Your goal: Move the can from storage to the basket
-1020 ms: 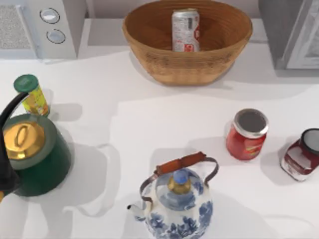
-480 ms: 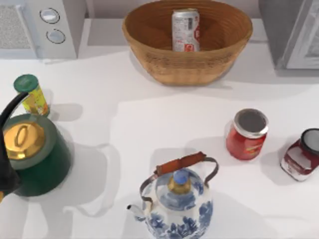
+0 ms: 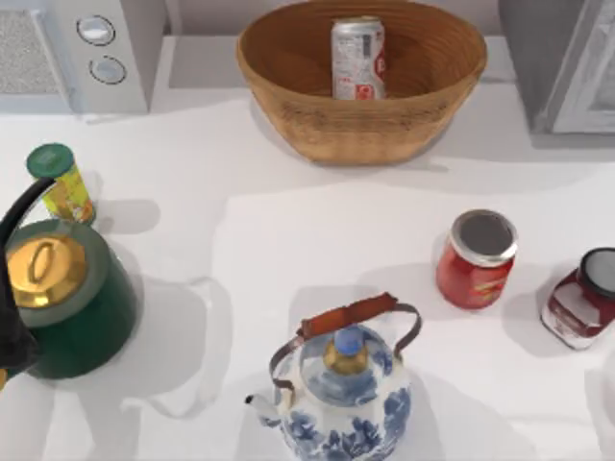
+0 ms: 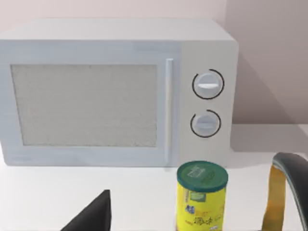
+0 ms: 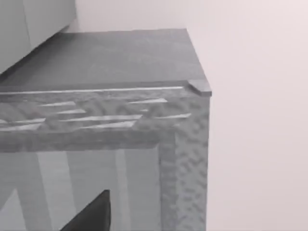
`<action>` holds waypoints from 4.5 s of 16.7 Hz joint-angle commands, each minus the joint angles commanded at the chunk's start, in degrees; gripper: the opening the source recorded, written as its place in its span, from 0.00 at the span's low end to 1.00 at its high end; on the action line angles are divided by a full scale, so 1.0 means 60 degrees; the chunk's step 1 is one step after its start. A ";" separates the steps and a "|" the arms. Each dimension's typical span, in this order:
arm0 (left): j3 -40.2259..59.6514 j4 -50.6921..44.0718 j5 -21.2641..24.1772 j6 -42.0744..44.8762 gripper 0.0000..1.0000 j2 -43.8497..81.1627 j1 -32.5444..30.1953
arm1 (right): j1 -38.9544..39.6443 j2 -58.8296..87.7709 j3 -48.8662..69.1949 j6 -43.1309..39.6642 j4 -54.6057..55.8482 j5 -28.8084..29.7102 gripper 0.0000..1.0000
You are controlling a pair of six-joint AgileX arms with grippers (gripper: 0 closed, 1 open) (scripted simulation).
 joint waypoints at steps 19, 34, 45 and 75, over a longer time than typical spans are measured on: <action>0.0000 0.0000 0.0000 0.0000 1.00 0.0000 0.0000 | 0.3489 -0.0310 0.2177 -0.0020 -0.2274 0.3525 1.00; 0.0000 0.0000 0.0000 0.0000 1.00 0.0000 0.0000 | 1.4159 -0.0945 0.1710 -0.0124 -0.2588 1.4174 1.00; 0.0000 0.0000 0.0000 0.0000 1.00 0.0000 0.0000 | 1.3469 -0.0137 0.2486 -0.0231 -0.2351 1.3921 1.00; 0.0000 0.0000 0.0000 0.0000 1.00 0.0000 0.0000 | 1.0638 -1.0921 -1.1792 -0.0286 0.0909 1.0639 1.00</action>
